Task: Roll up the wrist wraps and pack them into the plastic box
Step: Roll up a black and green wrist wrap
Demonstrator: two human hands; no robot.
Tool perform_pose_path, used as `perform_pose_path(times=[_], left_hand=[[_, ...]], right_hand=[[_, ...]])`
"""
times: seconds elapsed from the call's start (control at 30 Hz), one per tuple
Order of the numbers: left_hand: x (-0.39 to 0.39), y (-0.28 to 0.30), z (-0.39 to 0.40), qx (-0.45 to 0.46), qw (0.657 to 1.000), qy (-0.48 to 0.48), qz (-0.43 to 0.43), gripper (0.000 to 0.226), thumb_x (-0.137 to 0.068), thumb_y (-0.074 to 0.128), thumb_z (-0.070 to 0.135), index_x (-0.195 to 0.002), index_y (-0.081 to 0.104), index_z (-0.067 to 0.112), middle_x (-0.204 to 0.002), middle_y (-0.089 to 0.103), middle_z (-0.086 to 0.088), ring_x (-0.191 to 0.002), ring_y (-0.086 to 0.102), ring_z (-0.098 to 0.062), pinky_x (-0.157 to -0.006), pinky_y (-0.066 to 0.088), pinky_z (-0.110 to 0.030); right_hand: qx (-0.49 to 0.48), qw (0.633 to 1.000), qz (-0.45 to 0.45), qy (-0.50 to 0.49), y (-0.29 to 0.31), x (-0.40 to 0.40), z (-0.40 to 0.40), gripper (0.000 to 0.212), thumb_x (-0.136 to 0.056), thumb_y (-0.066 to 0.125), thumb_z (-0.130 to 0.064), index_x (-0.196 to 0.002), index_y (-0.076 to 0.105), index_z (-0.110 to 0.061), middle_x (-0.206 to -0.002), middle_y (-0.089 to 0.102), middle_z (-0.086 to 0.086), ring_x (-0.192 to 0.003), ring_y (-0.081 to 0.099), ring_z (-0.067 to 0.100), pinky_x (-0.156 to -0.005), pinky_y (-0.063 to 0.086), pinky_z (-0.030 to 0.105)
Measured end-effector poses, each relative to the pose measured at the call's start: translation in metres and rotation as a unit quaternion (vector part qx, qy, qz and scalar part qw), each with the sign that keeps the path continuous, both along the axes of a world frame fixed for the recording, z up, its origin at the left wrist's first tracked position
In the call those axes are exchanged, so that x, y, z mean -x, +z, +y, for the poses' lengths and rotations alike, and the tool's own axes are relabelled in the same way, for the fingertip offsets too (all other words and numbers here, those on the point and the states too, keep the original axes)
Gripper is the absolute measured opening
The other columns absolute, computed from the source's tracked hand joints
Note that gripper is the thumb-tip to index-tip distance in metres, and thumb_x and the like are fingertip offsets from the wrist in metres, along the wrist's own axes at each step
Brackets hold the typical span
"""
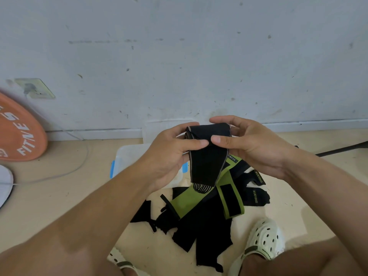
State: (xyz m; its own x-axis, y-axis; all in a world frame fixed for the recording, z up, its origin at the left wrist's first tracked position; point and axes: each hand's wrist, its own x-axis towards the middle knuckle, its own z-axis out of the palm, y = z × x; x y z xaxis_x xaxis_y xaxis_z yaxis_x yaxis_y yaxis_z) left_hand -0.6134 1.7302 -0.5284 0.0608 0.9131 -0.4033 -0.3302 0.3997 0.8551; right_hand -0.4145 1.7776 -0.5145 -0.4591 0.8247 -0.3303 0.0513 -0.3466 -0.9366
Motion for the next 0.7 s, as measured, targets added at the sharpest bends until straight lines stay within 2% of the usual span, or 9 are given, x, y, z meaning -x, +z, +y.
perform_pose_path(times=[0.1, 0.2, 0.37, 0.47, 0.53, 0.63, 0.7], left_hand=[[0.0004, -0.0013, -0.0009, -0.009, 1.000, -0.006, 0.008, 0.060, -0.082, 0.071, -0.012, -0.136, 0.061, 0.011, -0.115, 0.073, -0.010, -0.110, 0.072, -0.020, -0.099, 0.057, -0.030], [0.0001, -0.0011, -0.0006, -0.023, 1.000, -0.011, 0.000, 0.070, -0.072, 0.078, -0.001, -0.139, 0.060, 0.009, -0.125, 0.071, -0.014, -0.118, 0.069, -0.024, -0.104, 0.055, -0.032], [-0.0020, -0.0023, -0.0022, -0.053, 0.998, -0.022, 0.024, 0.060, -0.071, 0.078, 0.014, -0.130, 0.068, 0.005, -0.121, 0.076, -0.010, -0.119, 0.070, -0.022, -0.108, 0.053, -0.038], [-0.0007, -0.0042, -0.0025, -0.065, 0.996, -0.033, 0.059, 0.060, -0.070, 0.078, 0.014, -0.129, 0.068, 0.007, -0.119, 0.077, -0.008, -0.116, 0.072, -0.021, -0.107, 0.053, -0.038], [-0.0005, -0.0041, -0.0028, -0.073, 0.993, -0.044, 0.081, 0.060, -0.070, 0.080, 0.014, -0.129, 0.069, 0.008, -0.117, 0.078, -0.007, -0.114, 0.072, -0.021, -0.105, 0.055, -0.038], [-0.0006, -0.0047, -0.0048, -0.081, 0.989, -0.058, 0.114, 0.048, -0.078, 0.080, 0.010, -0.125, 0.071, 0.010, -0.112, 0.079, -0.006, -0.109, 0.074, -0.020, -0.100, 0.058, -0.036], [-0.0011, -0.0051, -0.0064, -0.084, 0.985, -0.056, 0.139, 0.040, -0.084, 0.078, 0.008, -0.123, 0.073, 0.011, -0.109, 0.080, -0.004, -0.106, 0.075, -0.017, -0.098, 0.059, -0.033]], right_hand=[[0.009, 1.000, -0.008, 0.016, -0.0002, -0.0008, -0.0013, 0.062, -0.066, 0.082, -0.014, -0.126, 0.068, -0.018, -0.110, 0.074, 0.002, -0.098, 0.074, 0.015, -0.082, 0.059, 0.024], [-0.014, 1.000, -0.015, 0.004, -0.0004, -0.0007, -0.0026, 0.063, -0.065, 0.083, -0.011, -0.125, 0.067, -0.018, -0.110, 0.072, -0.004, -0.095, 0.074, 0.011, -0.076, 0.057, 0.021], [-0.028, 1.000, -0.009, -0.008, -0.0017, -0.0005, -0.0047, 0.058, -0.076, 0.079, 0.008, -0.125, 0.066, -0.021, -0.108, 0.072, -0.010, -0.090, 0.074, 0.011, -0.074, 0.057, 0.021], [-0.030, 0.999, -0.031, 0.011, -0.0007, -0.0028, -0.0027, 0.058, -0.074, 0.082, 0.008, -0.122, 0.069, -0.021, -0.111, 0.073, -0.004, -0.095, 0.073, 0.015, -0.080, 0.058, 0.028], [-0.049, 0.997, -0.058, 0.024, 0.0004, -0.0047, -0.0022, 0.057, -0.073, 0.083, 0.007, -0.120, 0.071, -0.022, -0.112, 0.075, -0.001, -0.099, 0.073, 0.016, -0.082, 0.057, 0.027], [-0.082, 0.991, -0.096, 0.044, -0.0002, -0.0042, -0.0047, 0.055, -0.071, 0.087, 0.003, -0.118, 0.073, -0.023, -0.110, 0.078, 0.002, -0.106, 0.073, 0.019, -0.095, 0.056, 0.031], [-0.088, 0.990, -0.103, 0.044, -0.0022, -0.0038, -0.0056, 0.053, -0.072, 0.088, 0.001, -0.117, 0.073, -0.022, -0.107, 0.078, 0.002, -0.104, 0.074, 0.018, -0.097, 0.055, 0.032]])
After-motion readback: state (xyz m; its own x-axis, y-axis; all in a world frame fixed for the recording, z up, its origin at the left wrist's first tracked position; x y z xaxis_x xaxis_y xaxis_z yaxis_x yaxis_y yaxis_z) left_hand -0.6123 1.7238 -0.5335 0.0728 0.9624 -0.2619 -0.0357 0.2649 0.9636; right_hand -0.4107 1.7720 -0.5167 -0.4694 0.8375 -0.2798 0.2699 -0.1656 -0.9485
